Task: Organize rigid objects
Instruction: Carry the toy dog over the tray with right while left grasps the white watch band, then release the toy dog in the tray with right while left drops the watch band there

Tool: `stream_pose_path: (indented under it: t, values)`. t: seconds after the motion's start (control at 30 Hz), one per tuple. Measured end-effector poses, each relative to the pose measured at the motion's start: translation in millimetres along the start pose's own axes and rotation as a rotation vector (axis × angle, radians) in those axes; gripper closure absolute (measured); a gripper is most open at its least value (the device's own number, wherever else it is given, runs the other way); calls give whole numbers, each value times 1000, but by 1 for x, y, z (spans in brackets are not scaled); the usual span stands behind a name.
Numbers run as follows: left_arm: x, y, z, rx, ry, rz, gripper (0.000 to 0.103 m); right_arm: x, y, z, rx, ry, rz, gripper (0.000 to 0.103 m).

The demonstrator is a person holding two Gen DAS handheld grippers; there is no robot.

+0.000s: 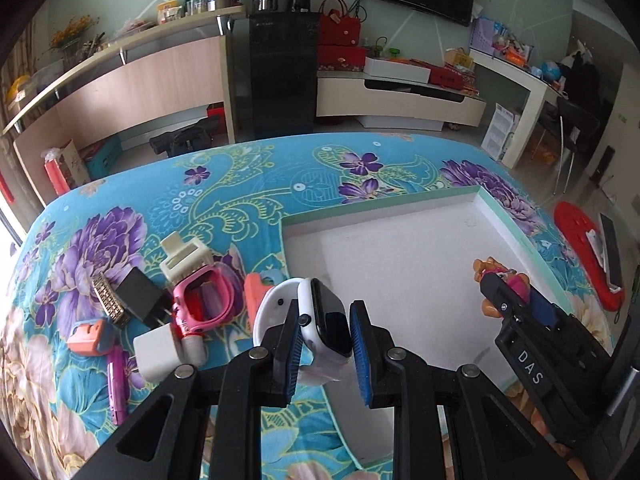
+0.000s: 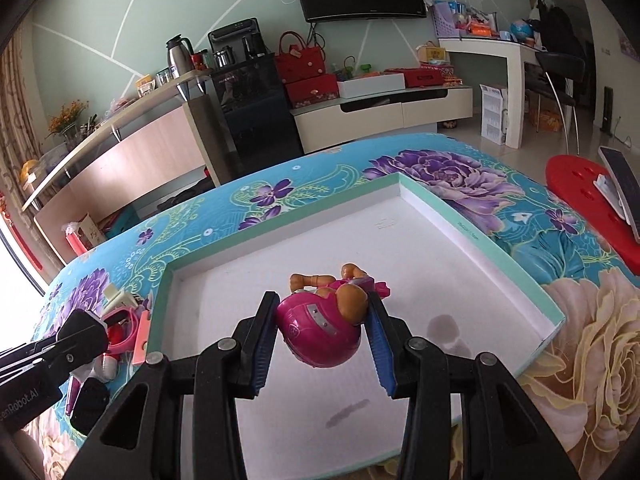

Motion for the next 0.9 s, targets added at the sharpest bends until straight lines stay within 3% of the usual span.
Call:
stream_pose_path:
  t: [0.2,0.53,0.63,0.7,0.9]
  values:
    - [33,8,27,29,-28,-52,78,3,4,18,30,-46,7,58]
    - [58,2,32,14,3,-106,77,5,5,33,52,-85,-3,58]
    - [59,1,28,5,28,-111,60,5,5,32,45,-97,-2,58]
    - [57,1,25,-5,35,-103,36,4,6,31,34,-107,7,58]
    - [48,0,13,-19,75,-93,28,4,5,25,1,-104,4,47]
Point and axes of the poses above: each gripper's, at about its wrist camera, not at the fingertips, and x roughly the way its jaws point, z to its right, y to its top, the point moved 7 cm from there along x, roughly the way its jaws point, and after that the axes turned 10 degrees about x, right-handed, at the moved point
